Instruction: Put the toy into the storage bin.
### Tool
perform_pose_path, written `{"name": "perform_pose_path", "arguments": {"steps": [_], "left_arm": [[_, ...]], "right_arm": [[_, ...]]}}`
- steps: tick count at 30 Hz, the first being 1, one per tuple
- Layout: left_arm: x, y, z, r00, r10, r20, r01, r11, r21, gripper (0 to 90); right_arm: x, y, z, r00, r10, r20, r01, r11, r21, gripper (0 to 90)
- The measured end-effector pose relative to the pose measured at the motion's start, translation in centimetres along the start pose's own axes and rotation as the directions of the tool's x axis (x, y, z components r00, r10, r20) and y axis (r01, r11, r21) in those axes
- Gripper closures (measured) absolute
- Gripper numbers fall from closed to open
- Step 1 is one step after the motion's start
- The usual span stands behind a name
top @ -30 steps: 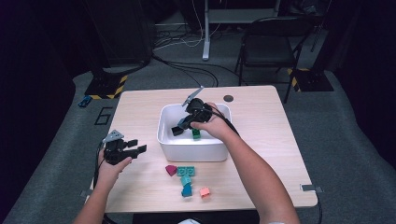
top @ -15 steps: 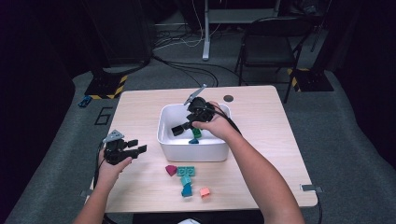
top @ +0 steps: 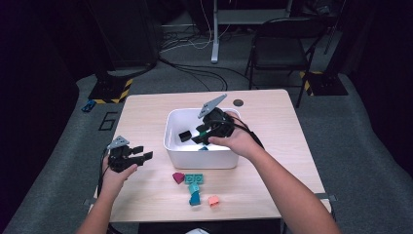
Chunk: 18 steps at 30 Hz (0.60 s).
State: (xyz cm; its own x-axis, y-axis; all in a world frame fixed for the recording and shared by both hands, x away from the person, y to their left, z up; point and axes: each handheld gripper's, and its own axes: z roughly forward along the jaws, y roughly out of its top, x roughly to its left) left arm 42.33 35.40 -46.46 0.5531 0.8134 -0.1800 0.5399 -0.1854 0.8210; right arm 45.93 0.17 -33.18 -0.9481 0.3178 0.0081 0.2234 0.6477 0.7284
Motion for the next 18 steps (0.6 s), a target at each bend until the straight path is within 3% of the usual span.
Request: {"name": "perform_pose_path", "arguments": {"steps": [8, 18], "left_arm": [[0.0, -0.1, 0.0, 1.0000, -0.002, -0.003, 0.002, 1.0000, -0.002, 41.6], [0.0, -0.1, 0.0, 1.0000, -0.002, -0.002, 0.002, 1.0000, 0.001, 41.6]], "right_arm": [[2.5, -1.3, -0.6, 0.9986, -0.031, -0.043, 0.031, 0.999, -0.018, 53.8], [5.4, -3.7, 0.9, 0.9939, -0.075, -0.081, 0.074, 0.997, -0.009, 54.4]]}}
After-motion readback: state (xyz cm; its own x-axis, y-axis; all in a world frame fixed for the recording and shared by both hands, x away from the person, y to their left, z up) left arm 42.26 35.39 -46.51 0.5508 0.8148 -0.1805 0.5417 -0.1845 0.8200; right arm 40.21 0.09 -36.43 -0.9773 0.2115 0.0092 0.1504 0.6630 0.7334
